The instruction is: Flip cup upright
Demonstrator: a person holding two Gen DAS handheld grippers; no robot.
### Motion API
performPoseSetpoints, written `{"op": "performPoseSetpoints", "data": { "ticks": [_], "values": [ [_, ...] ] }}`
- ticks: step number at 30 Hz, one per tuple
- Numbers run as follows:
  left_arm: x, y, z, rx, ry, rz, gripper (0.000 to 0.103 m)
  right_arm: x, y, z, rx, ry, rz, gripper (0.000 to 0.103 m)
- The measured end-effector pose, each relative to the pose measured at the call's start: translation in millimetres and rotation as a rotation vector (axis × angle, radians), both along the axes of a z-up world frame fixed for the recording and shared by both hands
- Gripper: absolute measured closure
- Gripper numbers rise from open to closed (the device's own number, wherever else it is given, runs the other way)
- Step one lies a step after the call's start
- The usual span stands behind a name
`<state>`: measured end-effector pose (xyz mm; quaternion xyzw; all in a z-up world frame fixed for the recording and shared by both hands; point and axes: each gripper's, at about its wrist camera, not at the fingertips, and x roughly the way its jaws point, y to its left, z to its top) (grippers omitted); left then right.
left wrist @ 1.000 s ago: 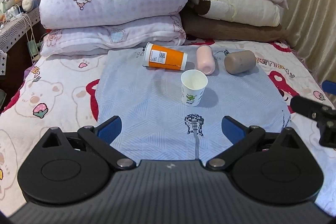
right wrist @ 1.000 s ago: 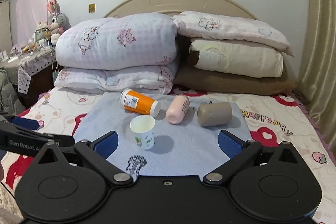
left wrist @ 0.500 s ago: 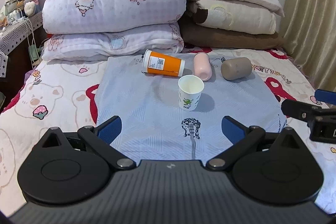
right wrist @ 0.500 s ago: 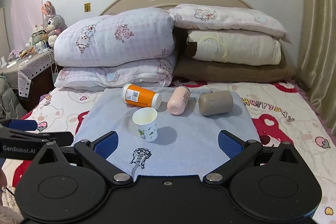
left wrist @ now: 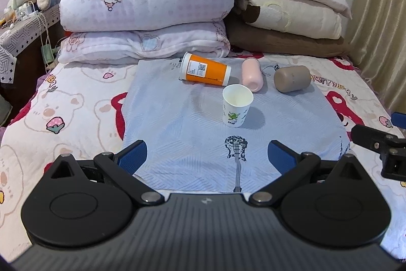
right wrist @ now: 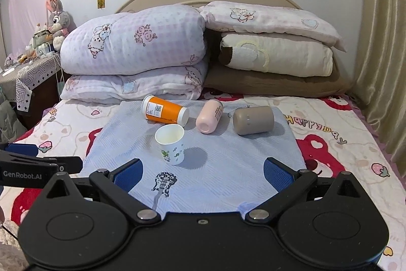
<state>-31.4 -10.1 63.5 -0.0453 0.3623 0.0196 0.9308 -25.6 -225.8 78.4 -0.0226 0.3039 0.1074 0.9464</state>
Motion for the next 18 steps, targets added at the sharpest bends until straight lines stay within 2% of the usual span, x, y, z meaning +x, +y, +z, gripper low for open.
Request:
{"op": "performPoseSetpoints", "data": {
  "ticks": [18],
  "values": [
    [2.1, -3.6, -2.5, 0.035, 0.021, 0.000, 0.000, 5.1, -0.5, -4.4, 0.008, 0.039, -0.010, 0.000]
  ]
}}
